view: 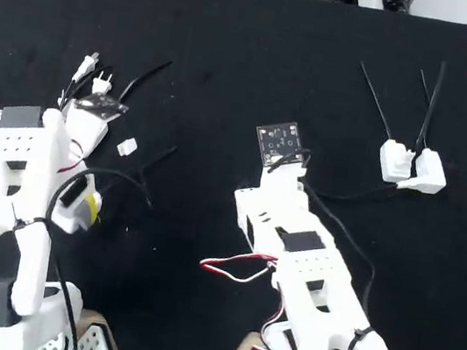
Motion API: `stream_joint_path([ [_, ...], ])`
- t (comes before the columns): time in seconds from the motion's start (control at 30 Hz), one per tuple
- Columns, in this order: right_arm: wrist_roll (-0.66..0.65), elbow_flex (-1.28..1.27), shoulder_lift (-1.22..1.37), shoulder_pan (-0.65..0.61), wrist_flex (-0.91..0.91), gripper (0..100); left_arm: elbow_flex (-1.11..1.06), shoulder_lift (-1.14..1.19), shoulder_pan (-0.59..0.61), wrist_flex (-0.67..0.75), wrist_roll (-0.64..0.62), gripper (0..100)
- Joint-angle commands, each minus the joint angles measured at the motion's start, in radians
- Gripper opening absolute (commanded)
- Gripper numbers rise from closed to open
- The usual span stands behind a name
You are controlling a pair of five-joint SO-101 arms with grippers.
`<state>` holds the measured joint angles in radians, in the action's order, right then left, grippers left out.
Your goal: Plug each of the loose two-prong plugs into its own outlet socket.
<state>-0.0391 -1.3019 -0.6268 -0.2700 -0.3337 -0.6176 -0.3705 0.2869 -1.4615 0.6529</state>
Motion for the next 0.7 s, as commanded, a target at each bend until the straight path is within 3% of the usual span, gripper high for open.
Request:
stream_joint_path([
  [0.0, -0.002, 0.013, -0.033, 0.017, 0.026, 16.7, -0.045, -0.02, -0.101, 0.146, -0.123, 23],
  [0.1, -0.002, 0.012, -0.033, 0.02, 0.026, 16.7, -0.07, -0.023, -0.183, 0.173, -0.169, 29],
  [0.27, -0.002, 0.01, -0.033, 0.02, 0.026, 16.7, -0.033, -0.031, -0.209, 0.164, -0.167, 26],
  [0.37, -0.002, 0.01, -0.033, 0.02, 0.026, 16.7, 0.019, -0.026, -0.102, 0.164, -0.144, 26],
  [0.53, -0.002, 0.013, -0.033, 0.02, 0.026, 16.7, 0.045, -0.02, 0.131, 0.173, 0.031, 26],
  [0.67, -0.002, 0.013, -0.033, 0.02, 0.026, 16.7, -0.008, -0.02, 0.222, 0.206, 0.132, 26],
])
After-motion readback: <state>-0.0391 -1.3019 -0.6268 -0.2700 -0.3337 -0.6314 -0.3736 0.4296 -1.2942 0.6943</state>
